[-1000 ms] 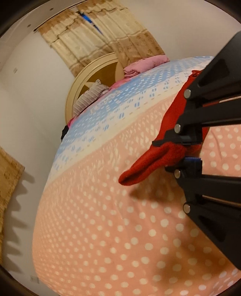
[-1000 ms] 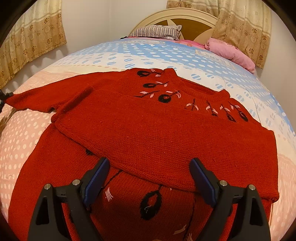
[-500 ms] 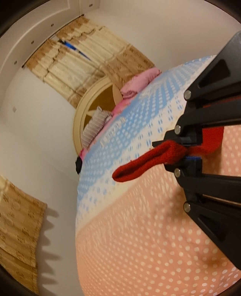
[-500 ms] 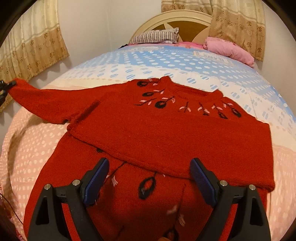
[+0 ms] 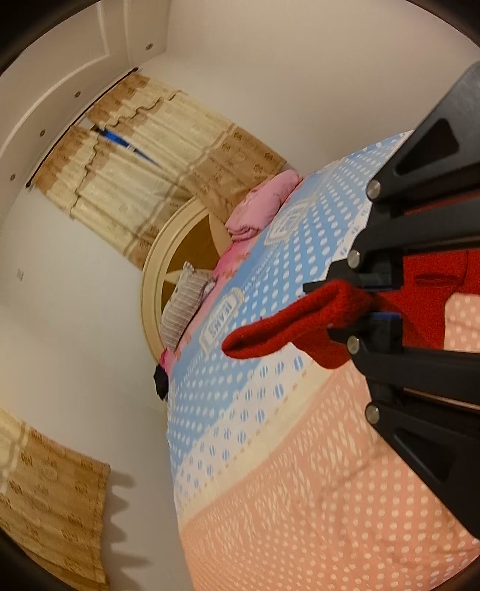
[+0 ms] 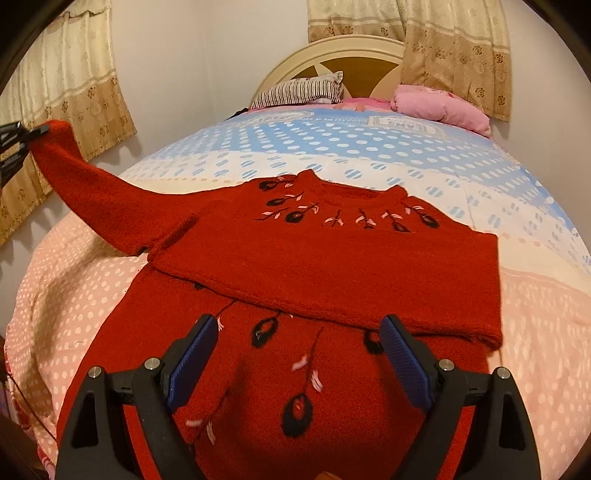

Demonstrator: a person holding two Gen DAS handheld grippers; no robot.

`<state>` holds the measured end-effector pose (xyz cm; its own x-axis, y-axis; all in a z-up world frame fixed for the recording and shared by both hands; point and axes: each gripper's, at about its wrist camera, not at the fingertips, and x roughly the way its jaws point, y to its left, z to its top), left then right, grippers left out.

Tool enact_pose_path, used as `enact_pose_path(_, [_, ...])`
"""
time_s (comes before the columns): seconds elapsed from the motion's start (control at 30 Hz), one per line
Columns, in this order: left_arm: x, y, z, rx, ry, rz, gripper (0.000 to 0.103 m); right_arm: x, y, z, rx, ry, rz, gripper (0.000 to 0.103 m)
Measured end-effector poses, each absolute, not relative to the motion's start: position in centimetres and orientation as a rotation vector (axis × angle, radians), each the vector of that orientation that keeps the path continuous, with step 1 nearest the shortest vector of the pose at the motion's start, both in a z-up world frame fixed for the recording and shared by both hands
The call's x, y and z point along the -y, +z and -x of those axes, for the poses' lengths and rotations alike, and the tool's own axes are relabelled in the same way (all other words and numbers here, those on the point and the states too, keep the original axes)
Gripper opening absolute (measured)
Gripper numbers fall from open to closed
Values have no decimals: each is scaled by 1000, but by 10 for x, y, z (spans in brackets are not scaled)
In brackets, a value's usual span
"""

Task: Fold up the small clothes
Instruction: 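Carry the held sleeve across the sweater body with the left tool and release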

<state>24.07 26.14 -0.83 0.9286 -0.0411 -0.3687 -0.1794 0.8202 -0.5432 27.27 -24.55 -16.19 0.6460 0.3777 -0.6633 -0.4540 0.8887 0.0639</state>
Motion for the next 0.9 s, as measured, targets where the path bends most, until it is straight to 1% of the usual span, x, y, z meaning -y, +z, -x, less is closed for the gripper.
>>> enact_pose_path(0.47, [-165,35,-282,-385,-44,493,7,300,-158,-251,-713,430,73,90])
enact_pose_path(0.9, [-85,53,-313,-417,-146,485,7,337,-175,-240,-730,389,15,90])
